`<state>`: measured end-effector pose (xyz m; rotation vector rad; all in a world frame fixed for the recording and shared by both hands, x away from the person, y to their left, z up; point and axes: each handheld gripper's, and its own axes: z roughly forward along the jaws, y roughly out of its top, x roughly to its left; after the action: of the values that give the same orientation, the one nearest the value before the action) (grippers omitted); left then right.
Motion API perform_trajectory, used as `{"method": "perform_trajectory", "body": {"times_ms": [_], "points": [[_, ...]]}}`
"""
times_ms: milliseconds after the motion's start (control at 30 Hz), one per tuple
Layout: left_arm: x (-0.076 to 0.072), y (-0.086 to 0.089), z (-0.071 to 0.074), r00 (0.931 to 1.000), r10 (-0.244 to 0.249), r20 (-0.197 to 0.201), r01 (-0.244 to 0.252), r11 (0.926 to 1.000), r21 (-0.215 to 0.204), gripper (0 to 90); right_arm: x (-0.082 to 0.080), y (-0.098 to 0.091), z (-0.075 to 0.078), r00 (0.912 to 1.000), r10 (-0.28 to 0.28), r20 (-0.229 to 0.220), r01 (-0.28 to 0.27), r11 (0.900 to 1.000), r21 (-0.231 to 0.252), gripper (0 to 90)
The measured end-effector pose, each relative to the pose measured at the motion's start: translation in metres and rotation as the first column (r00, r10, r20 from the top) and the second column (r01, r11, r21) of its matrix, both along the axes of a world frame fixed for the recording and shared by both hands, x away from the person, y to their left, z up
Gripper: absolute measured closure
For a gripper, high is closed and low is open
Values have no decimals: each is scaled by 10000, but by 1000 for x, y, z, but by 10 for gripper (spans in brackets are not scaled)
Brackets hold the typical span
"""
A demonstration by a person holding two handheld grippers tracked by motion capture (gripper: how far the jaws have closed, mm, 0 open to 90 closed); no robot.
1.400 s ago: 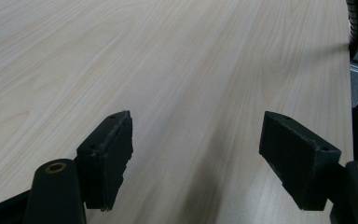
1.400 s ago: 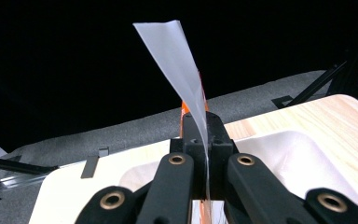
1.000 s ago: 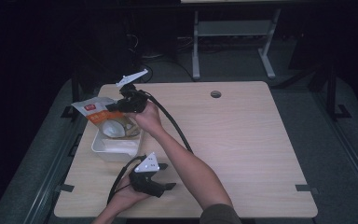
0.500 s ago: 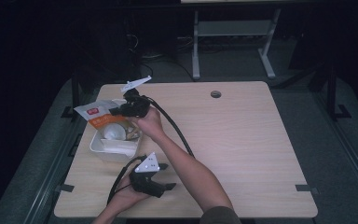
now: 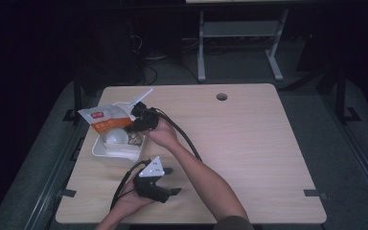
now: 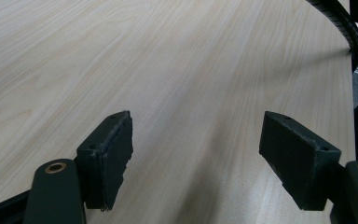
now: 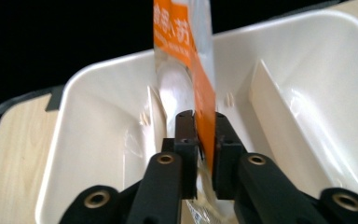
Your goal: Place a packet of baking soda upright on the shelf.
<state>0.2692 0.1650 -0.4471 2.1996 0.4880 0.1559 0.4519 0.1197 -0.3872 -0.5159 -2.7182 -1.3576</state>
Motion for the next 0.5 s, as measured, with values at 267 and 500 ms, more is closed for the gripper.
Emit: {"method": "perform_trajectory", "body": {"times_ms": [267, 500], "points": [[0, -1, 0, 10000, -41, 2, 41, 10000, 27, 252, -1, -5, -11, 9999, 9, -128, -14, 9990, -439, 891], [0, -1, -1, 10000, -36, -24, 36, 10000, 42, 252, -1, -8, -18, 9996, -20, -290, 2, 9981, -610, 891]]}}
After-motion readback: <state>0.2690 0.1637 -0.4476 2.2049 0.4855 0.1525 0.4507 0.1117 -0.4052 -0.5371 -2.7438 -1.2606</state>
